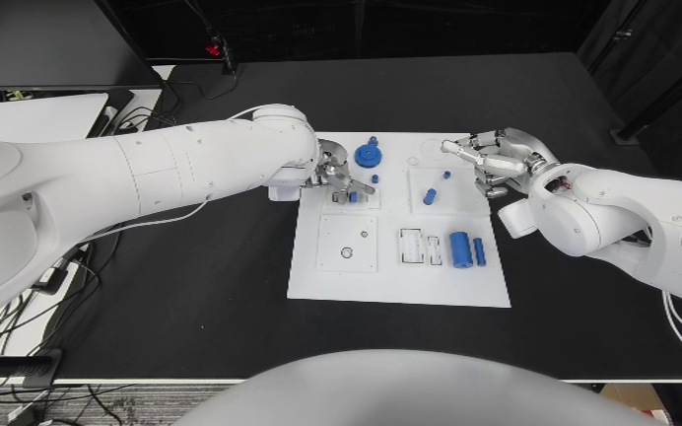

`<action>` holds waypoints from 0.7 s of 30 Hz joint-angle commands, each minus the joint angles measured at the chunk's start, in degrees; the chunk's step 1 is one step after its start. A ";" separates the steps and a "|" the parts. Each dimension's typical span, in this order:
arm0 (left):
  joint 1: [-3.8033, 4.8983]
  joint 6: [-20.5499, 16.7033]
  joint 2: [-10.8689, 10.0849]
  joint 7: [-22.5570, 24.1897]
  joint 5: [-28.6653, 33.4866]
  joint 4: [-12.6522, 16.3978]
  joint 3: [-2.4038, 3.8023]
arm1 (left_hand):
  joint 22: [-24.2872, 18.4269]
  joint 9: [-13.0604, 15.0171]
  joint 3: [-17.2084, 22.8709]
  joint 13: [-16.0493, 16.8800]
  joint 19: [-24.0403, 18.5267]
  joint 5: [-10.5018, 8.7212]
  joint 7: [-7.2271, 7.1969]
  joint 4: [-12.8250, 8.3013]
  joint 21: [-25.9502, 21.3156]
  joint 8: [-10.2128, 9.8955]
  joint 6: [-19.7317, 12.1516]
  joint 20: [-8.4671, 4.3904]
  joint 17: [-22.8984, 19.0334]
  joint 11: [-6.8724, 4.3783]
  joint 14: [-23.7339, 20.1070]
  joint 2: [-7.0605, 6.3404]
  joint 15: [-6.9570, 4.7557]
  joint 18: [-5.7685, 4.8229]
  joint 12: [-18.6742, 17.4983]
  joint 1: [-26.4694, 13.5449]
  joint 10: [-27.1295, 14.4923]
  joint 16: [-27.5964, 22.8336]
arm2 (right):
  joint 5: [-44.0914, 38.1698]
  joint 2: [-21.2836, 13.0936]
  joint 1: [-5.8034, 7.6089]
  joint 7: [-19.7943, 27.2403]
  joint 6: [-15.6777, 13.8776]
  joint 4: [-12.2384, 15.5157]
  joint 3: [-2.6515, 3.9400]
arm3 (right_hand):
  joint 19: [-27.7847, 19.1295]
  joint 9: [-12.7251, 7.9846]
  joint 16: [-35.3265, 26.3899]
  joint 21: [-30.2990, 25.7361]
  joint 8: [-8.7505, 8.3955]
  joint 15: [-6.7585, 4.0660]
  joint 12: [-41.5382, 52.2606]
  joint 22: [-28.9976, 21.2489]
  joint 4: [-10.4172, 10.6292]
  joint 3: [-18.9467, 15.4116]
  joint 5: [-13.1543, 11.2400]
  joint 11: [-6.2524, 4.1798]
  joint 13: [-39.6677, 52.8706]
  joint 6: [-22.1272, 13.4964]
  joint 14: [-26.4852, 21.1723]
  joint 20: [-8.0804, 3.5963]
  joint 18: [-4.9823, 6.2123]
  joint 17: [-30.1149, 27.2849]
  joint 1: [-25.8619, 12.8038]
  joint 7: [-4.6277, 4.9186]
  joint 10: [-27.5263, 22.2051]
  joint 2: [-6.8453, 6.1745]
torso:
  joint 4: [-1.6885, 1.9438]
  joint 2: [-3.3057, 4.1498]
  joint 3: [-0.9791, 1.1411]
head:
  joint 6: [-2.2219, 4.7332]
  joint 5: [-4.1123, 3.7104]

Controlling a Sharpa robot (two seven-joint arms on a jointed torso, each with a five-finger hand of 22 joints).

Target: Assemble the parts on the task board

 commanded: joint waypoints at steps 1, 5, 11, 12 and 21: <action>0.08 -1.94 -0.22 0.93 -0.07 0.24 0.03 | 15.08 1.10 -0.77 15.06 5.88 -0.55 0.02 -0.08 0.18 1.28 -0.72 -0.18 15.09 0.28 6.01 0.79 0.22 -0.37 0.20 0.59 5.96 0.05 | -0.08 0.07 0.00 0.03 0.57 0.07 0.02 | 2.01 0.06 0.14 -0.30 0.17 0.31 0.14 13.30 0.00 -0.46 0.31 0.41 15.08 -0.47 6.05 0.44 0.93 15.08 0.18 0.75 5.97 0.54 | -0.01 -0.02 0.00 | -0.01 0.00; 0.08 -2.74 -0.85 1.40 -0.07 0.83 0.03 | 15.08 3.96 -2.21 15.06 5.88 -0.90 -0.04 -0.06 0.18 3.96 -2.11 -0.19 15.09 0.18 6.01 1.43 0.18 -0.37 0.20 1.43 5.96 0.05 | -0.08 0.10 -0.06 0.00 0.56 0.05 0.02 | 2.00 0.06 0.14 -0.31 0.20 0.31 0.14 13.30 -0.01 -0.47 0.33 0.41 15.08 -0.48 6.05 0.44 0.93 15.08 0.19 0.75 5.97 0.56 | 0.00 -0.04 0.04 | -0.01 0.05; 0.09 -3.87 -1.71 2.08 -0.07 1.59 0.03 | 15.08 5.53 -2.89 15.06 5.88 -1.39 -0.03 -0.16 0.18 5.33 -3.33 -0.21 15.09 0.18 6.01 1.75 0.16 -0.37 0.20 3.11 5.96 0.05 | -0.08 0.21 -0.10 -0.01 0.60 -0.03 0.02 | 1.98 0.06 0.14 -0.33 0.27 0.31 0.14 13.29 -0.02 -0.51 0.37 0.41 15.08 -0.49 6.05 0.44 0.94 15.08 0.20 0.74 5.97 0.60 | 0.00 -0.07 0.02 | -0.01 0.05; 0.09 -3.93 -1.76 2.11 -0.07 1.64 0.03 | 15.08 5.69 -2.95 15.06 5.88 -1.42 -0.03 -0.17 0.18 5.49 -3.43 -0.21 15.09 0.17 6.01 1.76 0.16 -0.37 0.20 3.38 5.96 0.05 | -0.08 0.22 -0.10 -0.01 0.60 -0.03 0.02 | 1.98 0.06 0.14 -0.33 0.27 0.31 0.14 13.29 -0.02 -0.51 0.37 0.41 15.08 -0.49 6.05 0.44 0.94 15.08 0.20 0.74 5.97 0.60 | -0.01 -0.06 0.01 | -0.01 0.05; 0.09 -4.38 -2.39 2.66 -0.08 2.33 0.04 | 15.08 6.67 -2.74 15.06 5.88 -1.44 -0.22 -0.31 0.18 6.41 -4.34 -0.31 15.09 0.02 6.01 2.81 0.01 -0.37 0.20 7.85 5.96 0.05 | -0.08 0.27 -0.19 -0.05 0.61 -0.09 0.02 | 1.96 0.07 0.14 -0.36 0.31 0.31 0.14 13.28 -0.04 -0.52 0.40 0.40 15.08 -0.49 6.05 0.44 0.95 15.08 0.23 0.74 5.97 0.64 | -0.04 0.00 -0.01 | -0.01 0.12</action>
